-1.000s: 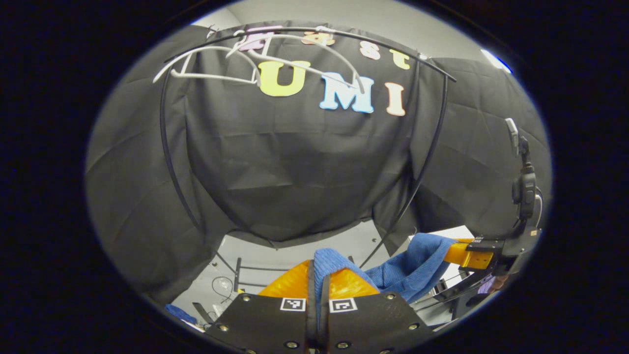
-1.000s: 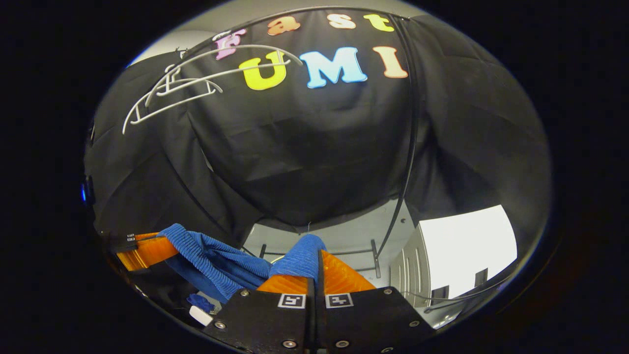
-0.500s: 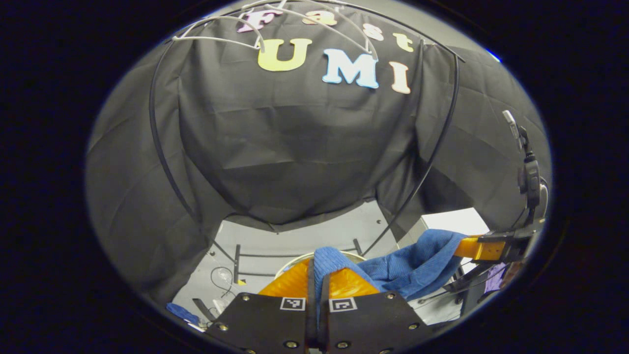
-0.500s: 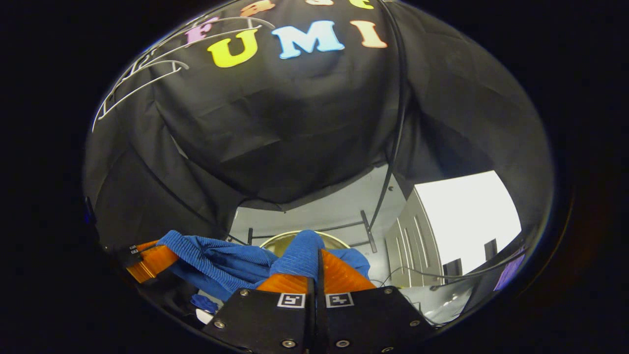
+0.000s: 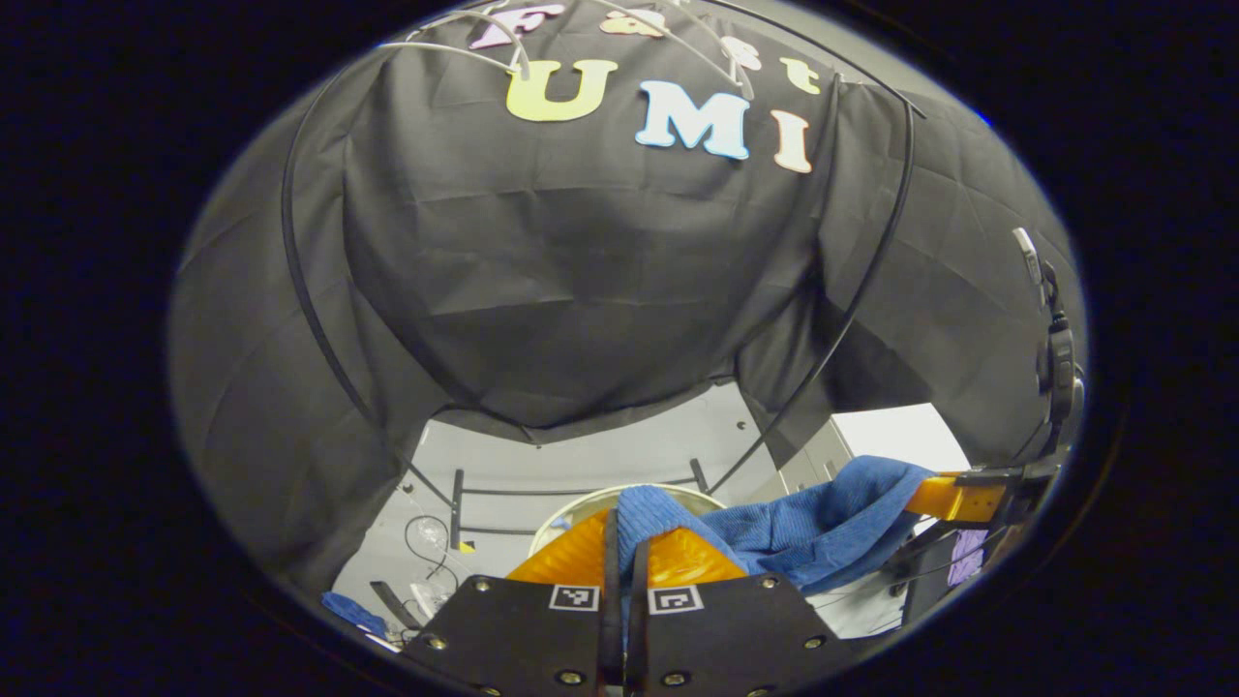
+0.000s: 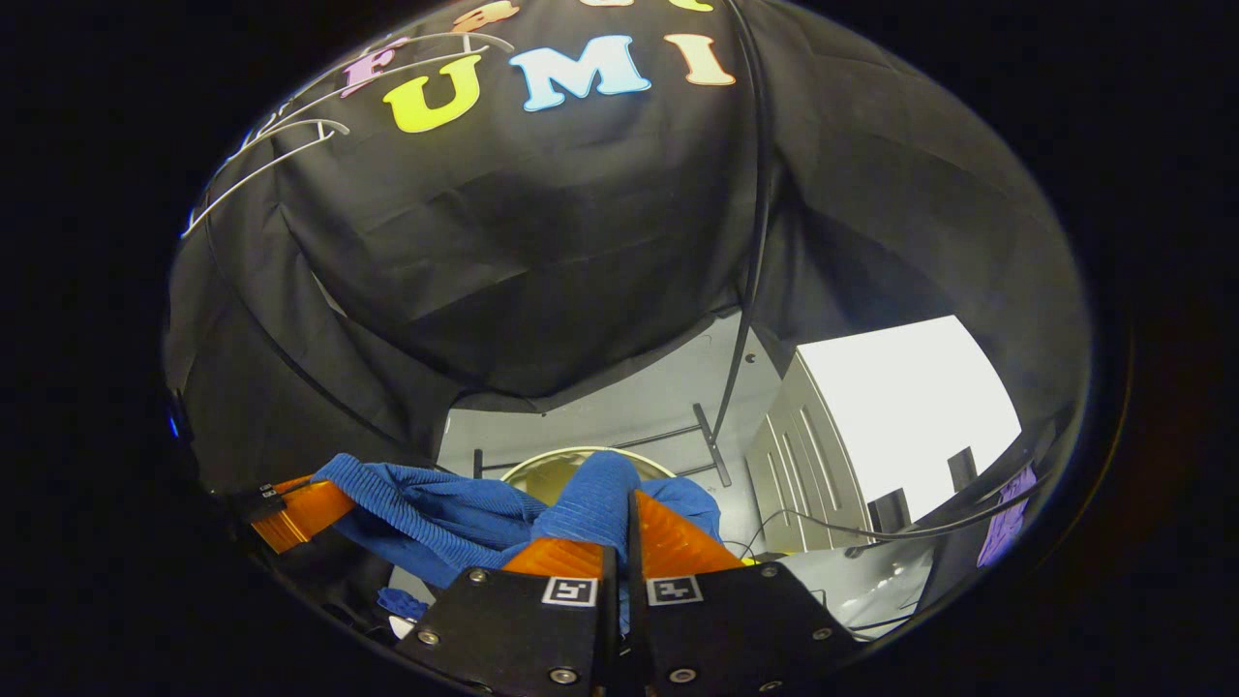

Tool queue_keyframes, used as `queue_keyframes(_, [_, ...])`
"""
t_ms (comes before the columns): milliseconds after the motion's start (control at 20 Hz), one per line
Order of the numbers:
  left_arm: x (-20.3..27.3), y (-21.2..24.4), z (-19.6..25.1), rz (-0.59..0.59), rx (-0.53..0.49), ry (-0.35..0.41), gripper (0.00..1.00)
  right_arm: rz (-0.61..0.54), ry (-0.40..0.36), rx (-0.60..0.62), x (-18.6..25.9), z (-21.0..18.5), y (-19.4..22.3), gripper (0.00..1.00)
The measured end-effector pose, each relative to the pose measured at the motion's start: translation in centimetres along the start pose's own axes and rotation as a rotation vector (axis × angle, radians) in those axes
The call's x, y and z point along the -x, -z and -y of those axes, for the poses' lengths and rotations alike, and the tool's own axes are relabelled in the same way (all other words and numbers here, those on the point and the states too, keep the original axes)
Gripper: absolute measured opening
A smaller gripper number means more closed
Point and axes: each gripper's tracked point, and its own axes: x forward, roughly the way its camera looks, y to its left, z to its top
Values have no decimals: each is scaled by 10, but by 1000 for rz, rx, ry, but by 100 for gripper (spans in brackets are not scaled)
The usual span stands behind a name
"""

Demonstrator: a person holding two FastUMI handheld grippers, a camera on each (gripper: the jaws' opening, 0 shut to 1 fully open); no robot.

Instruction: Grasp the clothes on the hanger with both hands and then place them into the laundry hamper below.

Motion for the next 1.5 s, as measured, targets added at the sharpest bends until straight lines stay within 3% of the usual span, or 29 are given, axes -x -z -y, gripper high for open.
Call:
queue_keyframes(250, [2,3,-5,-26,20,-9,12,-14,-7,-19,2,2,4,14])
queue_keyframes(450, [8,13,-6,-43,69,0,79,-1,17,-19,12,13,3,92])
queue_keyframes(500, [9,14,-16,-42,71,-21,95,11,26,-30,15,19,3,96])
queue_keyframes(950, [46,-11,-42,31,-1,-114,100,127,98,-189,56,80,-24,96])
queue_keyframes(1150, [82,-55,-37,148,-28,-142,100,265,133,-162,80,97,-68,96])
queue_keyframes(1250, [102,-81,-32,214,-53,-155,95,327,146,-141,86,104,-85,95])
queue_keyframes(1350, [118,-104,-21,275,-79,-166,100,384,126,-122,95,103,-104,96])
queue_keyframes(1500, [140,-133,2,362,-109,-206,98,529,94,-48,120,108,-141,96])
